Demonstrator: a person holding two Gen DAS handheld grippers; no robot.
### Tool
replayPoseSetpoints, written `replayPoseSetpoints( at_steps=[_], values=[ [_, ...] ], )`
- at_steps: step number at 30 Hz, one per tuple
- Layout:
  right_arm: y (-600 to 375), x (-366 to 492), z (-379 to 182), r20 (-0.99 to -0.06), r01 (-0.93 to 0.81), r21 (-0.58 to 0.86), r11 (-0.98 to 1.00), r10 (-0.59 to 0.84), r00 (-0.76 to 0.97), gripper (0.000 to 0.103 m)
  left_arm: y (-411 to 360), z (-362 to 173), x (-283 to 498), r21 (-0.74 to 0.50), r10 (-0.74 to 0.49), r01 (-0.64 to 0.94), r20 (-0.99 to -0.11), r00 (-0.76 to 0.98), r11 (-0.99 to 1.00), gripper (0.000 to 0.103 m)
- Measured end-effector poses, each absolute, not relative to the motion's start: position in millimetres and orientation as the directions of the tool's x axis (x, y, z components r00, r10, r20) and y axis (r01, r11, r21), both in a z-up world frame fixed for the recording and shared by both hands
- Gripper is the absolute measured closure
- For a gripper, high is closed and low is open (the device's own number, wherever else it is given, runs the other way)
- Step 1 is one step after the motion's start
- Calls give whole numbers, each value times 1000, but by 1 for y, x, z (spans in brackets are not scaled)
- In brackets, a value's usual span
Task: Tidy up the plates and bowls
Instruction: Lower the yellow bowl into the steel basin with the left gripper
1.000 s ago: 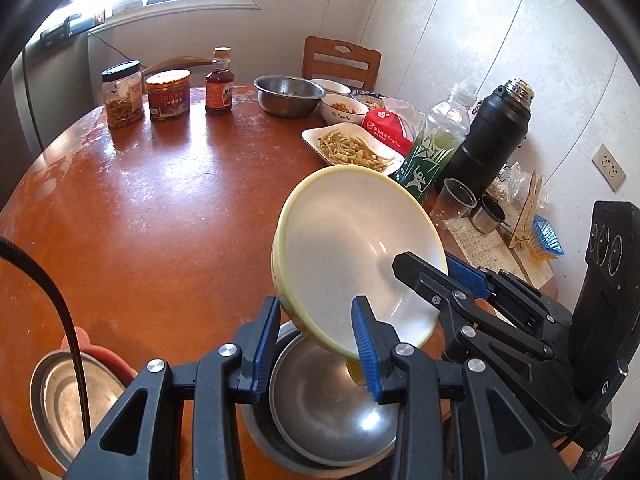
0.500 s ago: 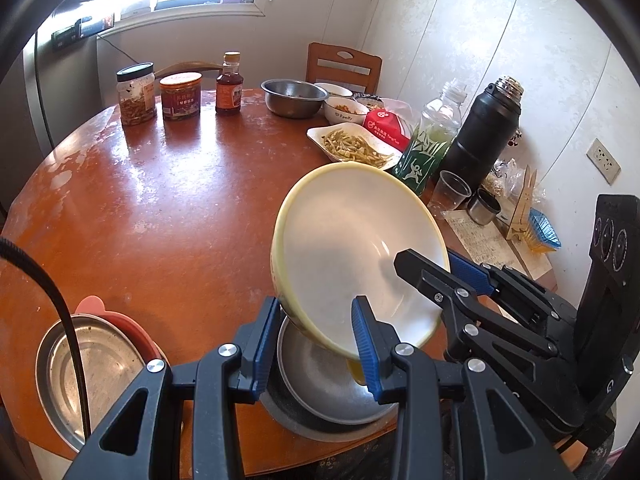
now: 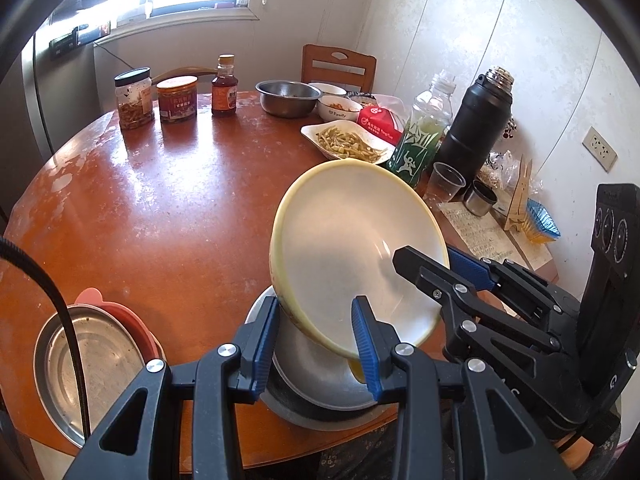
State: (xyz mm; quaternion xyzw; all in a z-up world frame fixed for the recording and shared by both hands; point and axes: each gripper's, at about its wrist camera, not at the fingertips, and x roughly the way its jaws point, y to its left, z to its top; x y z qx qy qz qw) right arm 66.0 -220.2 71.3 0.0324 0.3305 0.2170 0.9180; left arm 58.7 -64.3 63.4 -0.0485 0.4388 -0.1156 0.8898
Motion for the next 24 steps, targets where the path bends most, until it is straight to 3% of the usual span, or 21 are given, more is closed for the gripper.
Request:
replayPoseSetpoints(
  at_steps=[24],
  values=[
    [-221, 62, 42, -603, -374, 219, 901, 426, 675, 75, -67, 30, 51, -183, -247, 168, -784, 569, 969, 66]
  ],
)
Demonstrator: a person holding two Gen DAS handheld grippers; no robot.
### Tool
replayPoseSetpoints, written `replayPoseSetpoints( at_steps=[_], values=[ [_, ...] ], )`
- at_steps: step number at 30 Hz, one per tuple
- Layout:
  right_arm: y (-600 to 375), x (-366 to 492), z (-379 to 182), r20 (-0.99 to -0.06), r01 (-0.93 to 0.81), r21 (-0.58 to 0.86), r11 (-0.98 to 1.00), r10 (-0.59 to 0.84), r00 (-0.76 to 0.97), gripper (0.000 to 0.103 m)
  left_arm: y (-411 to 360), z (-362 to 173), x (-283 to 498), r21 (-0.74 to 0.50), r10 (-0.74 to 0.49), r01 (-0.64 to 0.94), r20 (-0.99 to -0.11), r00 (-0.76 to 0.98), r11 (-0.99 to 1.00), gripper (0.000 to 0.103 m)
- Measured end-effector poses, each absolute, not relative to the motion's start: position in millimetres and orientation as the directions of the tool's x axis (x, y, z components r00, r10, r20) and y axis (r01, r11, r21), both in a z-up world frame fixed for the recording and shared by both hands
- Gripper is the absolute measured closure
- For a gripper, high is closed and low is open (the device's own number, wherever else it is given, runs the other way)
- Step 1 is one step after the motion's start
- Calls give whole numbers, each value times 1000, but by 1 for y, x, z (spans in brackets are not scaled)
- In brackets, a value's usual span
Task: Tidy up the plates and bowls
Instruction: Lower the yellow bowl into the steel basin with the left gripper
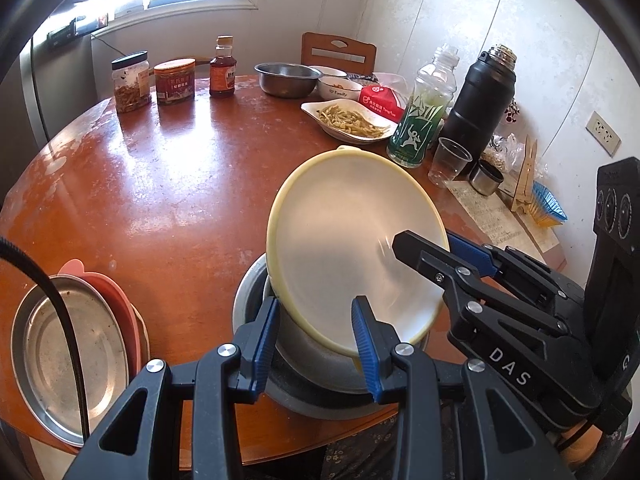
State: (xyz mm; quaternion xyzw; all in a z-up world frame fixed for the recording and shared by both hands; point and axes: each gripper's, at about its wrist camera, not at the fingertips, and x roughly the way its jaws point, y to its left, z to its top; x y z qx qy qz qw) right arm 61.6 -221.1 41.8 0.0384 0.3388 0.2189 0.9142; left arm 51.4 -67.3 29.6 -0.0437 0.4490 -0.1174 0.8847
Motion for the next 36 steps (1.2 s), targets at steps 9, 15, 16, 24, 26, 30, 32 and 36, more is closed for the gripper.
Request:
replayPoseSetpoints(
  at_steps=[9, 15, 16, 24, 26, 30, 32, 36],
  values=[
    [-221, 65, 33, -612, -364, 224, 904, 421, 669, 75, -70, 20, 50, -179, -252, 182, -791, 558, 967, 66],
    [-222, 67, 30, -614, -362, 225, 905, 420, 669, 75, -71, 20, 49, -173, -251, 189, -787, 563, 967, 66],
    [-222, 68, 30, -613, -361, 226, 905, 420, 669, 75, -72, 20, 49, -167, -246, 190, -788, 565, 968, 66],
    [-221, 67, 30, -603, -373, 211, 904, 420, 678, 75, -73, 18, 47, -139, -230, 199, -787, 572, 970, 66],
    [-220, 65, 31, -602, -375, 205, 904, 418, 680, 75, -75, 18, 46, -130, -224, 202, -788, 573, 971, 66],
    [-219, 63, 30, -606, -380, 180, 907, 407, 683, 74, -76, 19, 44, -122, -223, 209, -788, 574, 970, 66],
    [-218, 62, 30, -607, -382, 172, 908, 403, 684, 74, -75, 19, 44, -130, -229, 210, -788, 572, 969, 66],
    [-217, 61, 29, -612, -387, 157, 909, 397, 684, 75, -73, 20, 42, -147, -243, 210, -789, 565, 967, 66]
  ],
)
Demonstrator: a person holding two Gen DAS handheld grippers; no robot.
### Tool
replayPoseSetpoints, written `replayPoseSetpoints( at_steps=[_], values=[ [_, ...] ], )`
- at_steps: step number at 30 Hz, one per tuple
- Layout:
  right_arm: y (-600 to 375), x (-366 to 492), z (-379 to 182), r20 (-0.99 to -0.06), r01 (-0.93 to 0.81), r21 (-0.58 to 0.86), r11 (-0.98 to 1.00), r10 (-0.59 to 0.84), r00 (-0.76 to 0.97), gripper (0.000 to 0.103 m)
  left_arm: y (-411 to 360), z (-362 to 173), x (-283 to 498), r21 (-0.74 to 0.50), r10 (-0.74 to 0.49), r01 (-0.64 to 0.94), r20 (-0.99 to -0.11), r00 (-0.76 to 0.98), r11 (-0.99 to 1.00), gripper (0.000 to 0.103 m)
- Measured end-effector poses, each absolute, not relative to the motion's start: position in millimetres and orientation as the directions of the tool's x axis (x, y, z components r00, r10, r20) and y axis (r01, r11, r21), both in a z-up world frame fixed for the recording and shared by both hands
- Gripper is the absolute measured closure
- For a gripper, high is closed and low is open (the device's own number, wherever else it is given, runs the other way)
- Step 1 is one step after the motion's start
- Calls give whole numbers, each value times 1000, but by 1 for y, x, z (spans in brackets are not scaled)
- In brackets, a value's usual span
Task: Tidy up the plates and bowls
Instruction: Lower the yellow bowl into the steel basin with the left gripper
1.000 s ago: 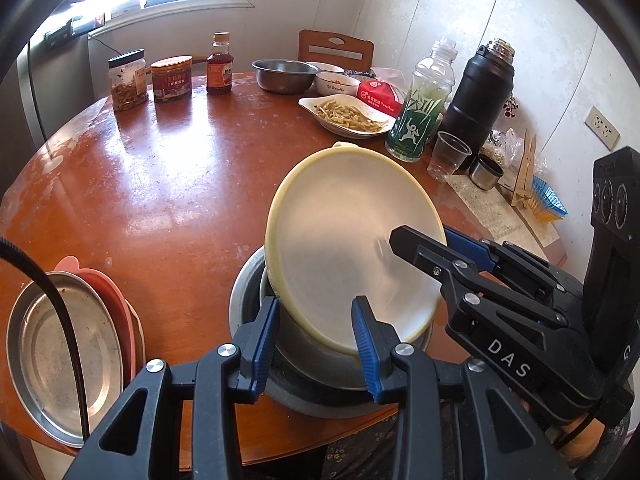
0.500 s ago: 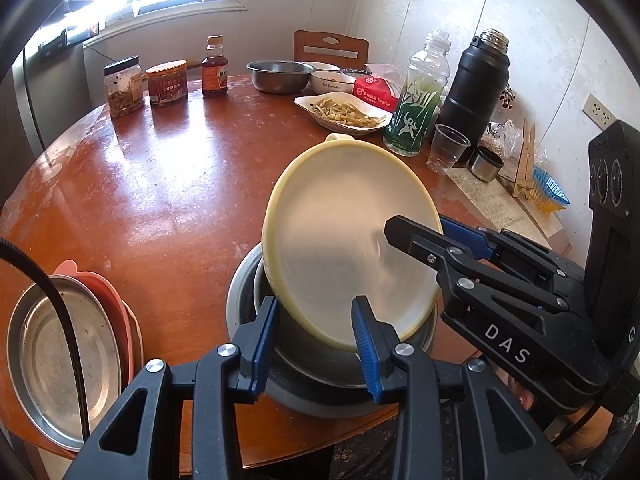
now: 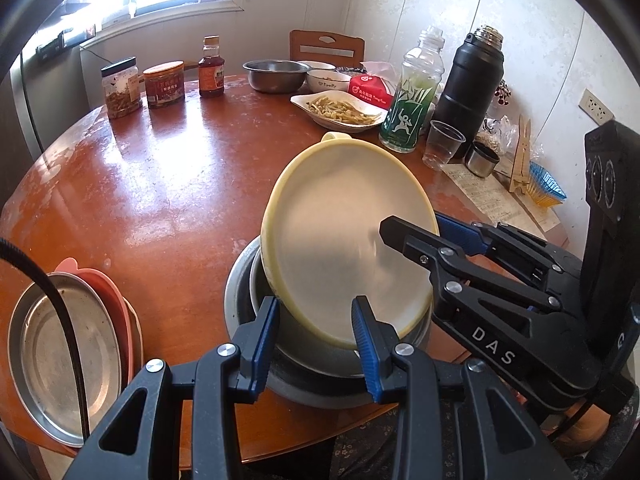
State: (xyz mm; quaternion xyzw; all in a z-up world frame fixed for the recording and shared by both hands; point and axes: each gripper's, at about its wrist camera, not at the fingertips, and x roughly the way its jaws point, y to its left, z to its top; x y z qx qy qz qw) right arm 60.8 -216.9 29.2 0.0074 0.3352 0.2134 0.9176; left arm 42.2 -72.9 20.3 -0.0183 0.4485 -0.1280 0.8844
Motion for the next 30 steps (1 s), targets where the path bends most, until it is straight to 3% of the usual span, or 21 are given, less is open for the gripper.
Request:
replayPoseSetpoints(
  at_steps=[11, 30],
  values=[
    [-212, 60, 22, -633, -403, 147, 904, 399, 664, 74, -72, 22, 37, -139, -231, 202, -794, 562, 969, 59],
    [-215, 61, 23, -632, -401, 172, 900, 413, 656, 73, -69, 21, 35, -154, -247, 208, -793, 557, 966, 59]
  ],
)
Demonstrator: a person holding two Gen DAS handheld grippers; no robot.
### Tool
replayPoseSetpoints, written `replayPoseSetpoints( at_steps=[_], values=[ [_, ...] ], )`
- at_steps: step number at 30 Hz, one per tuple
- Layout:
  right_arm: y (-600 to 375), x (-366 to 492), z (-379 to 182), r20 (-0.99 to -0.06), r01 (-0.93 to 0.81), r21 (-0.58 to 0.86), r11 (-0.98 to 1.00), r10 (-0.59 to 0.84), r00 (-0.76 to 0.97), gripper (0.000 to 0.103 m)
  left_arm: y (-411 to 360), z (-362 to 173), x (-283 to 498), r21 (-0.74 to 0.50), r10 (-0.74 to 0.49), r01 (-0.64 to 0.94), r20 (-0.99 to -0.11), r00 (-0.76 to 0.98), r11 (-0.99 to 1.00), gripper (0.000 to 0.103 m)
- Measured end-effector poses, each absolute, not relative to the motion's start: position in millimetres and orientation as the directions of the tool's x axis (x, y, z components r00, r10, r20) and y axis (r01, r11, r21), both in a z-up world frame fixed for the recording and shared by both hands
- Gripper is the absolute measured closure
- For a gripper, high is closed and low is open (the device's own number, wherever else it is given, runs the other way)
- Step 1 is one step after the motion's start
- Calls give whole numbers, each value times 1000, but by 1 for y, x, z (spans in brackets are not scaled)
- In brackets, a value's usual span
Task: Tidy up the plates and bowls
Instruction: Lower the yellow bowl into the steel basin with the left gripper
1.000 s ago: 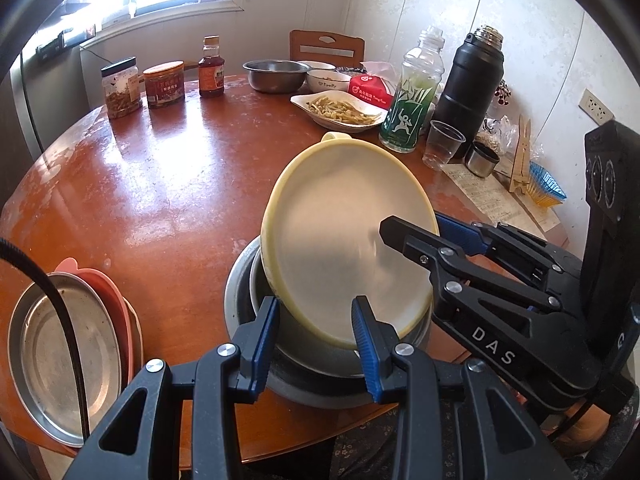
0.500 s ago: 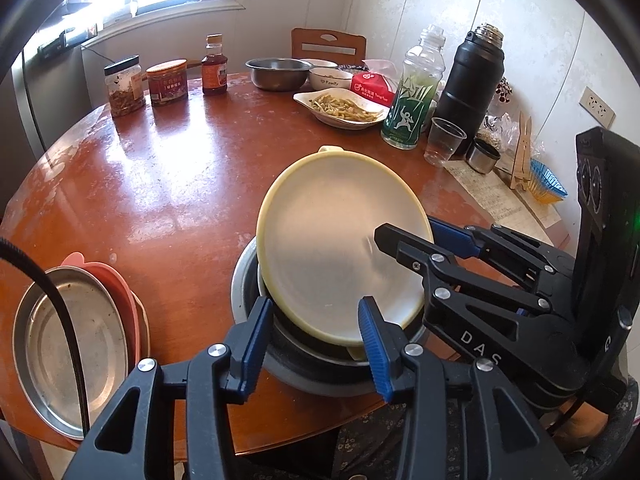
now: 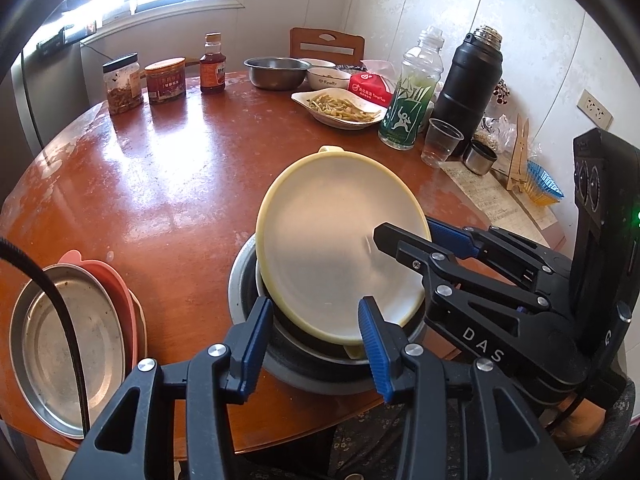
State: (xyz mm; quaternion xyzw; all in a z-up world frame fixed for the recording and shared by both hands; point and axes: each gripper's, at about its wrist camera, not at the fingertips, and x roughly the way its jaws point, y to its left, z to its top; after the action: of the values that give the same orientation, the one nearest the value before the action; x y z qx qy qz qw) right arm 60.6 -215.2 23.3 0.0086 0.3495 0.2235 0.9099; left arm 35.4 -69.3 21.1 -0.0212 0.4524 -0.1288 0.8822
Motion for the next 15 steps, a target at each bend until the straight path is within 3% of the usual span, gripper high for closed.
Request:
replayPoseSetpoints(
  at_steps=[15],
  values=[
    [-220, 59, 24, -625, -387, 182, 904, 410, 664, 73, -68, 18, 35, -166, -249, 197, -799, 547, 966, 59]
  ],
)
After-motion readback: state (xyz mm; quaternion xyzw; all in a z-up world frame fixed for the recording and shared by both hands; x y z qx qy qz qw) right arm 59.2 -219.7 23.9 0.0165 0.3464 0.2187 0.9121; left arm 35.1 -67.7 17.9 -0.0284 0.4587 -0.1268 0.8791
